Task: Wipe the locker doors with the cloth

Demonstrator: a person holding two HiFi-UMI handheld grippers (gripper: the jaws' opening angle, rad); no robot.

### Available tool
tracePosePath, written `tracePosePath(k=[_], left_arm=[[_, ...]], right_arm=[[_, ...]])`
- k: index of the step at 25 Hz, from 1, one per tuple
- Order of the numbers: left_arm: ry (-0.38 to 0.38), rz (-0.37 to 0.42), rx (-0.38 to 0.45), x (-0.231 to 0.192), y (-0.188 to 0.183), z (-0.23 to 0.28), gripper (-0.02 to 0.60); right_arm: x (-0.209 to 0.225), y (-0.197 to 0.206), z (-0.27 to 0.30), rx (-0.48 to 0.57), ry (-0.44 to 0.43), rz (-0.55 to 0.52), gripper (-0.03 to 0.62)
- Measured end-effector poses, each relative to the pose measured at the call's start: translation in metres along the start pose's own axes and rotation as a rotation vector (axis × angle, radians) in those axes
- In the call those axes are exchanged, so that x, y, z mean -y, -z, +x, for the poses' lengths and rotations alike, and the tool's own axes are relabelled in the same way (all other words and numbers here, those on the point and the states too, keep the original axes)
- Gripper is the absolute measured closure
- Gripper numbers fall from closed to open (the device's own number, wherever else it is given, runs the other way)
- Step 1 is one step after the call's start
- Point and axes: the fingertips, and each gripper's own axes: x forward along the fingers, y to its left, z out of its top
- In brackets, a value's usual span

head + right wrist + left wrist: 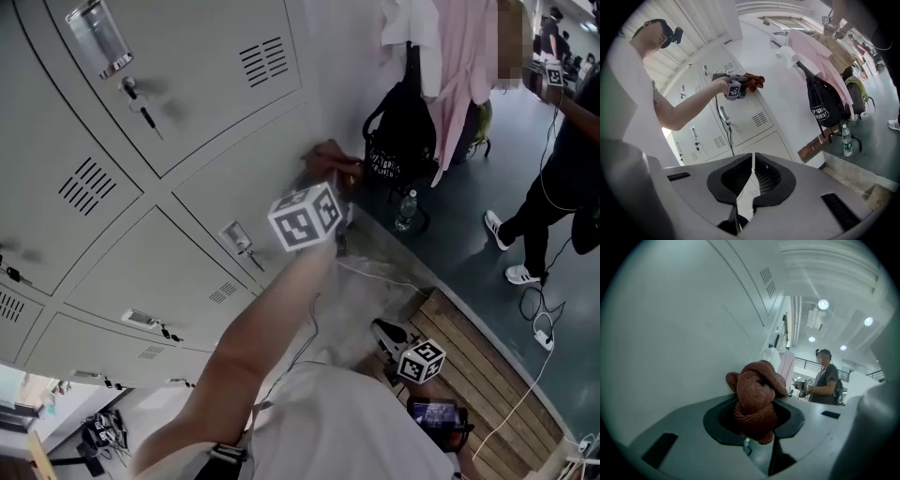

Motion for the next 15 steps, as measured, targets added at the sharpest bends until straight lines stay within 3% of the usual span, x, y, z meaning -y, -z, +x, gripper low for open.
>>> tracePosePath(k=[3, 8, 11, 15], left_arm=[[0.079, -0.044, -0.015, -0.002, 0.034, -0.027, 0.469], [0.148, 0.06, -0.093, -0.011, 0.096, -0.091, 0.469], [0.146, 0.143, -0.15, -0.029, 0.137, -0.132, 0.469], [0.091, 0.198, -0.214, -0.061, 0.18, -0.189, 0.469]], right_arm=[[-0.008, 0.003, 0.004, -0.013, -0.03, -0.007, 0.565], [-0.018, 0.009, 0.008, -0.031, -0.08, -0.019, 0.565], [-0.022, 0.01, 0.011, -0.031, -0.11, -0.025, 0.565], [-0.03, 0.007, 0.017, -0.015, -0.155, -0.031, 0.565]])
